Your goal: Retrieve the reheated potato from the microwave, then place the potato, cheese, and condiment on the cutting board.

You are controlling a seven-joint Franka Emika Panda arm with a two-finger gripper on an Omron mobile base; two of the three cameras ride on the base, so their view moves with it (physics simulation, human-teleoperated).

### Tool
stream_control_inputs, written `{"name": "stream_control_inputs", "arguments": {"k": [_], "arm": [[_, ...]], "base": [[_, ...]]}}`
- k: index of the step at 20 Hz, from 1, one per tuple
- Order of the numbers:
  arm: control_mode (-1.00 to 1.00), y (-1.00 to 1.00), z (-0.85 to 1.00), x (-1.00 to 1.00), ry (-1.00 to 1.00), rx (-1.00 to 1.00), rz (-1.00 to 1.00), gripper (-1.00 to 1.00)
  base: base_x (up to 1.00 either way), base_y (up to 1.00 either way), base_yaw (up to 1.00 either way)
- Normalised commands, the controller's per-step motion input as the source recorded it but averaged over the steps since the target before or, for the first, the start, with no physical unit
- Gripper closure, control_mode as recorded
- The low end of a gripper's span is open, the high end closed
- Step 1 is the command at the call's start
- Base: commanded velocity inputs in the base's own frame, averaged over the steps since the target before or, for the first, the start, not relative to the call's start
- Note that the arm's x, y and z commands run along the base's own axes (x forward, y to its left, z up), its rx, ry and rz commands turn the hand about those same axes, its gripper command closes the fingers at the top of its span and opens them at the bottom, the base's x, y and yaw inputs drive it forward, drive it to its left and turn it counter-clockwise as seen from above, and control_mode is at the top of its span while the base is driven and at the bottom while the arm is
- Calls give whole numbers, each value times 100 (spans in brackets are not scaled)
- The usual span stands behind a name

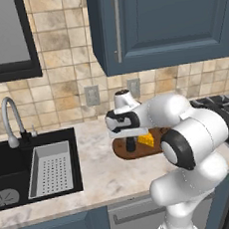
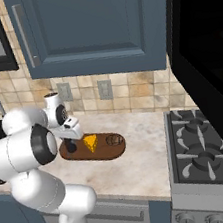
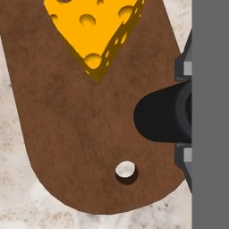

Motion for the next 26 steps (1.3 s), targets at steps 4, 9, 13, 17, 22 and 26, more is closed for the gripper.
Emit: {"name": "stream_control_inputs", "arguments": {"k": [4,9,13,17,22,26], "arm": [[-100,0,-15,12,0,0,0,100],[-100,0,-13,13,0,0,0,100],[-100,-5,-18,1,1,0,0,100],[-100,-8,-23,0,1,0,0,100],[-100,-13,-16,0,2,0,0,100],[-100,-11,-13,0,6,0,0,-100]], "base": [[0,0,0],[0,0,0],[0,0,0],[0,0,0],[0,0,0],[0,0,0]]}}
